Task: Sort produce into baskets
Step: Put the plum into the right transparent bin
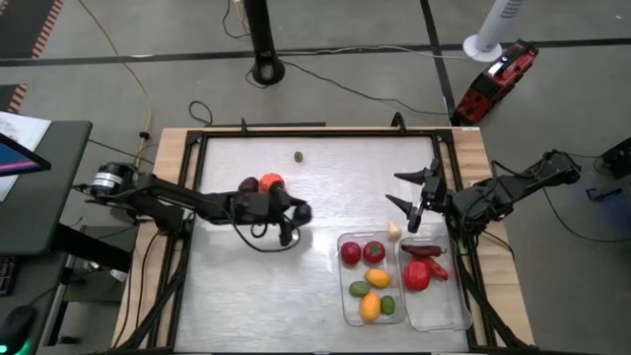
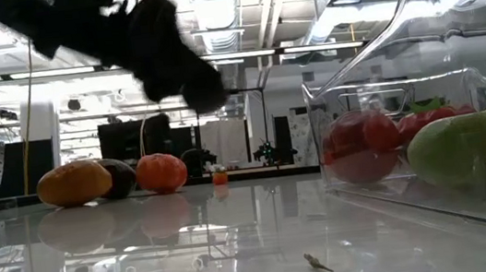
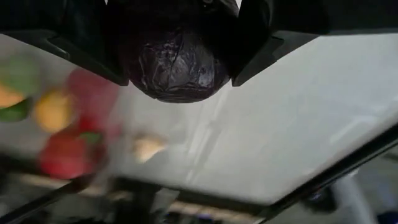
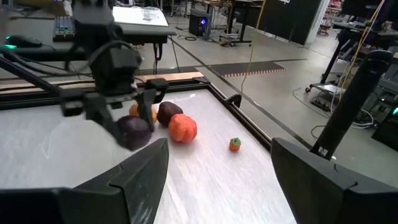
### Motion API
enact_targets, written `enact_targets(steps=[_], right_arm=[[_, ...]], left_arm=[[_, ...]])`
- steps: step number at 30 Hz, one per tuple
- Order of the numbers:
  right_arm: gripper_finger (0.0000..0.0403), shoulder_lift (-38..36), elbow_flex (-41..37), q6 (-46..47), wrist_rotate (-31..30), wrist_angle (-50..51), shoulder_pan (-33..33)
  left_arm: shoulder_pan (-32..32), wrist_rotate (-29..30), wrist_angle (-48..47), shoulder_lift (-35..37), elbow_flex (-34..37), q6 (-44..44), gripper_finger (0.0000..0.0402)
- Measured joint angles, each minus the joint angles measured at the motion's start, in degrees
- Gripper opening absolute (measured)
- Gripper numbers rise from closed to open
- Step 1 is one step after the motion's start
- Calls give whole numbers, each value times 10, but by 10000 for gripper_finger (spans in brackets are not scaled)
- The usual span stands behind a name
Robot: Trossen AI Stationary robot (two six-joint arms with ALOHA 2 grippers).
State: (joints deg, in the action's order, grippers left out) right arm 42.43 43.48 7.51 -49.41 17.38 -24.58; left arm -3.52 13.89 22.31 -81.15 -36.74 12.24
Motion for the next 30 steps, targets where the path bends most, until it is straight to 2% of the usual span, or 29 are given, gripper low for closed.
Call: enact_targets(steps=[9, 14, 19, 30], right_arm=[[311, 0, 0, -5, 0, -3, 10], [311, -11, 0, -9, -1, 1, 5], [311, -20, 0, -14, -2, 3, -9], [311, -20, 0, -24, -14, 2, -17]], left_arm=[[-29, -70, -39, -184, -249, -84, 245], [-30, -131, -39, -282, -384, -101, 245], [-29, -167, -41, -365, -500, -108, 245], [-28, -183, -51, -551, -717, -94, 245]])
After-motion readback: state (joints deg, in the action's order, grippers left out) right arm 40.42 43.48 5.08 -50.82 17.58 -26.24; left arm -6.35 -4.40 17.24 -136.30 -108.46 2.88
